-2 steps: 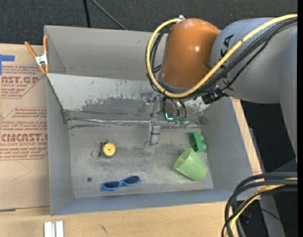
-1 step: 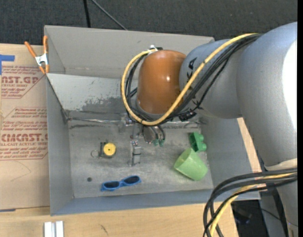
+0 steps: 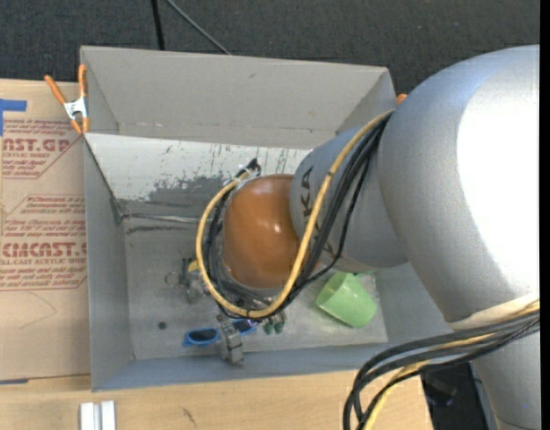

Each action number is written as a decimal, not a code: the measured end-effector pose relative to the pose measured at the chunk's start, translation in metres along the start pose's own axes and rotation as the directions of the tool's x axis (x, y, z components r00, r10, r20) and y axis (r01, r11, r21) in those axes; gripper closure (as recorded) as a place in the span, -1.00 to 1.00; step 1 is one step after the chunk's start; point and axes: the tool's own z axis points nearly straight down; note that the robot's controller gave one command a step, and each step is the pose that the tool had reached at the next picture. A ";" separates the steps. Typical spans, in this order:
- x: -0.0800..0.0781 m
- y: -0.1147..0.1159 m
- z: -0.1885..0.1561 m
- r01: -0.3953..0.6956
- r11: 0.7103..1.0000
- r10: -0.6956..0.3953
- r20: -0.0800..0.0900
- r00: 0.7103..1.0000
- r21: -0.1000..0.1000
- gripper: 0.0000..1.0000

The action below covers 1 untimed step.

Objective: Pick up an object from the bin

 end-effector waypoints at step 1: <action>0.002 0.000 0.001 -0.001 1.000 0.001 -0.009 1.000 -0.001 1.00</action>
Offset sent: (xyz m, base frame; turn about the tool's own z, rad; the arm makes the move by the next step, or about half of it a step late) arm 0.0000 0.0000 0.0000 0.0000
